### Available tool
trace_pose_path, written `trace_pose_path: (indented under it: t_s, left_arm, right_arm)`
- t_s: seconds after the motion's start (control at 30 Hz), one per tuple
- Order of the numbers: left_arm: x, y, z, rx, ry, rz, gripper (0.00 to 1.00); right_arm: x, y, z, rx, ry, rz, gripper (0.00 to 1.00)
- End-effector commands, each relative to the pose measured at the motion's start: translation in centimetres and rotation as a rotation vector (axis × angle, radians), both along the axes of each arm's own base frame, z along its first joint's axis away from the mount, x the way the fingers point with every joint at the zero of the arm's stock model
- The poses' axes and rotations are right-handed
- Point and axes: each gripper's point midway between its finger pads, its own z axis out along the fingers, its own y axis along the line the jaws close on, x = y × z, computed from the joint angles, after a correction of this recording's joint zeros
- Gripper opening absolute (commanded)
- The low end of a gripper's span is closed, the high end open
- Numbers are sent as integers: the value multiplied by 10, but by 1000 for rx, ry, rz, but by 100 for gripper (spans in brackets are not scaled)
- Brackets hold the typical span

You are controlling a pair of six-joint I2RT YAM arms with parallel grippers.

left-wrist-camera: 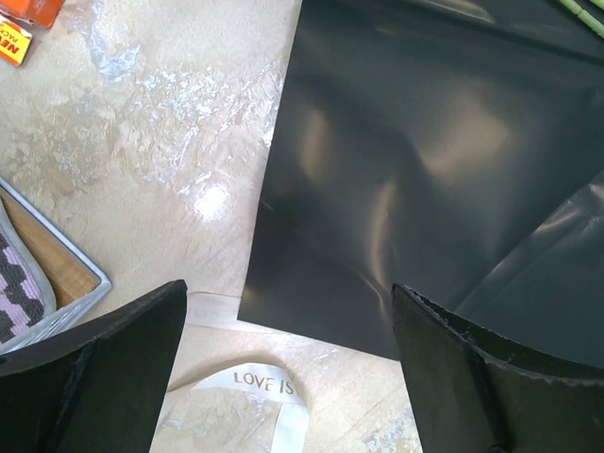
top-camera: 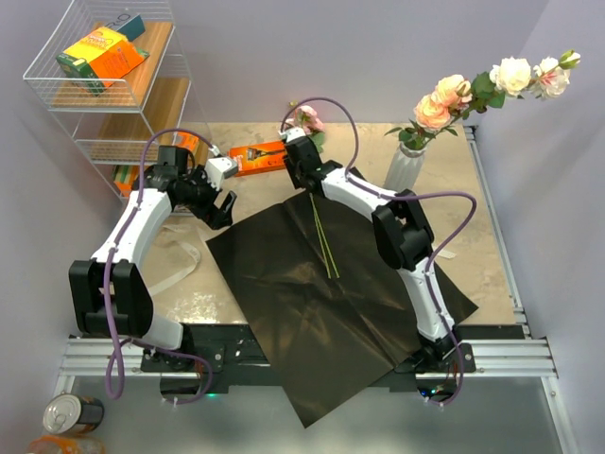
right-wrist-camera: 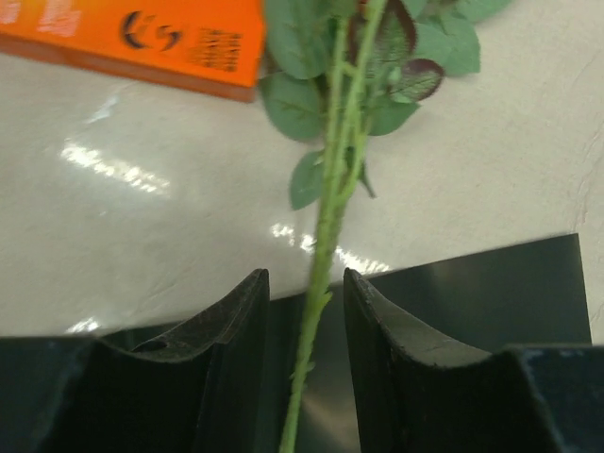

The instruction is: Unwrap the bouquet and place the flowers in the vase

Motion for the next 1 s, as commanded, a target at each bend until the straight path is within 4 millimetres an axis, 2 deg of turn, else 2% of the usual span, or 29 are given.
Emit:
trace_pose_path:
  t_s: [0.0, 0.03, 0.23, 0.4, 0.47, 0.5, 0.53, 0.57, 0.6, 0.67, 0.73, 0.77, 0.9, 0.93, 0.97]
  left_arm:
    - [8, 0, 2, -24, -22, -4, 93]
    - [9, 0, 1, -28, -20, -7, 93]
    - [12, 1, -6, -29, -12, -3, 93]
    - [13, 1, -11, -32, -1, -2, 93]
    - [12, 1, -13, -33, 4, -3, 93]
    - [12, 1, -13, -32, 1, -2, 93]
    - [12, 1, -15, -32, 9, -1, 93]
    - [12, 1, -16, -32, 9, -1, 93]
    - [12, 0, -16, -35, 11, -2, 93]
    - [12, 1, -16, -37, 12, -1, 93]
    - [11, 1, -16, -37, 9, -1, 93]
    - [11, 1, -18, -34, 11, 0, 93]
    - [9, 3, -20, -27, 8, -1, 93]
    - [7, 3, -21, -26, 11, -2, 93]
    - [7, 4, -22, -26, 13, 1, 93]
  right_arm:
    - [40, -19, 23, 102, -72, -101, 40]
    - [44, -24, 20, 102, -71, -109, 40]
    - [52, -25, 5, 84, -66, -92, 37]
    - [49, -22, -3, 97, -42, -68, 36]
    - [49, -21, 6, 126, -70, -63, 36]
    - [43, -22, 0, 131, -57, -55, 36]
    - [41, -20, 13, 159, -75, -50, 36]
    - [42, -19, 18, 173, -94, -47, 36]
    - [38, -19, 15, 175, -87, -42, 37]
    - [35, -15, 22, 207, -96, -16, 38]
    - [34, -13, 18, 209, -85, -7, 39]
    - [32, -12, 9, 197, -64, -6, 40]
    - [30, -13, 13, 208, -70, -10, 41]
    - [30, -14, 17, 220, -78, -13, 41]
    - [30, -13, 30, 241, -103, -9, 41]
